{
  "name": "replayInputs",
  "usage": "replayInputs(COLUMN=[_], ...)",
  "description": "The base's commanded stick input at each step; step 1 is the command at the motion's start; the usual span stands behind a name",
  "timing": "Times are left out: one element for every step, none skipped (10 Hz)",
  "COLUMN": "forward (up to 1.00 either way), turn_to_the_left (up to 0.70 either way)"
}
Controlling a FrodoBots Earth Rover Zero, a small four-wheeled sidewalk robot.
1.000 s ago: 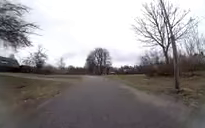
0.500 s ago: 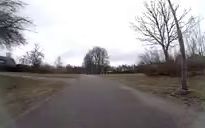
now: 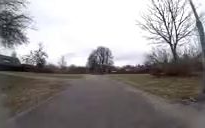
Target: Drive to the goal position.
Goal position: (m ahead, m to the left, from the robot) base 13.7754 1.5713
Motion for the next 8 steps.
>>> replayInputs(forward=[1.00,1.00,1.00,1.00,1.00,1.00,1.00,1.00], turn_to_the_left=[0.00,0.00,0.00,0.00,0.00,0.00,0.00,0.00])
